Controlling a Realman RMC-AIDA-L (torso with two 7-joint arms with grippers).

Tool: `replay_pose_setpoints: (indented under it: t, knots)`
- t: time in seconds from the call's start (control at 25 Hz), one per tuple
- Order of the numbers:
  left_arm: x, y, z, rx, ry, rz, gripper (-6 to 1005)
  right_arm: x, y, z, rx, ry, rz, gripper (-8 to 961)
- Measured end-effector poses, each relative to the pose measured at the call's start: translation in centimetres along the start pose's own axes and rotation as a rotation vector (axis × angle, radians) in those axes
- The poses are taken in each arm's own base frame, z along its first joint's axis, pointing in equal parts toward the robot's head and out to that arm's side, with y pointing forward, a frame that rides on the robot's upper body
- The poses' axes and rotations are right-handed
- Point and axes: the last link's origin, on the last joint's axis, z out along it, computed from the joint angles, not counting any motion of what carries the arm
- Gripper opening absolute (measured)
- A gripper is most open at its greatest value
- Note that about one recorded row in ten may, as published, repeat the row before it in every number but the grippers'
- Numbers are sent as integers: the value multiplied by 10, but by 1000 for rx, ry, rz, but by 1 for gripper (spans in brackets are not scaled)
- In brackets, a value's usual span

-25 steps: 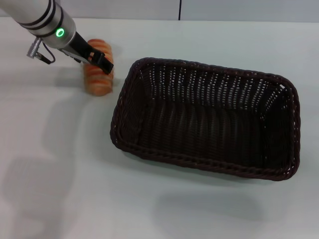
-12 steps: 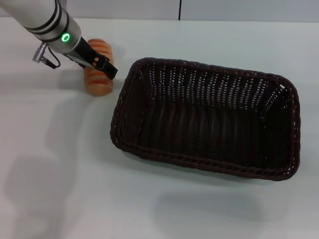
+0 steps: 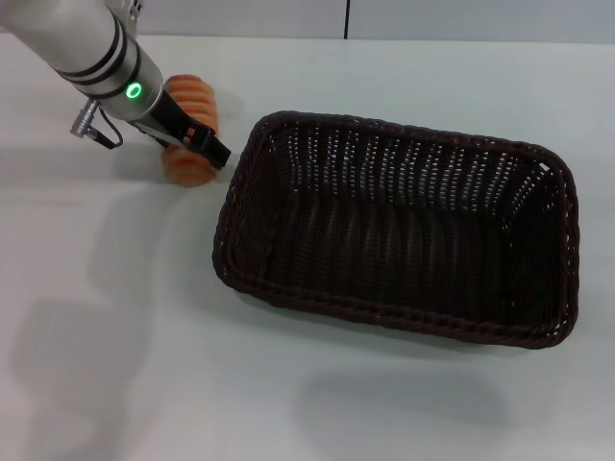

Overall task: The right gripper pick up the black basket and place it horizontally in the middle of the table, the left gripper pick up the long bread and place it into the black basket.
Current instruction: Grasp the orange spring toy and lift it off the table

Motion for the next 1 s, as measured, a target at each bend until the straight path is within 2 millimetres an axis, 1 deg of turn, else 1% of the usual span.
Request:
replay_pose_setpoints:
  t: [0.56,0.76,1.0]
  knots:
    - [-5,3,4,-2,-23,10,707,-5,5,-3,-16,-12,-9,584]
    - [-11,2,6,4,-38,36,697,-7,8,-5,-18,-24,-19,583]
    - [-13,3,7,26,-29,64,640,-7,10,-6,-23,-28,-34,583]
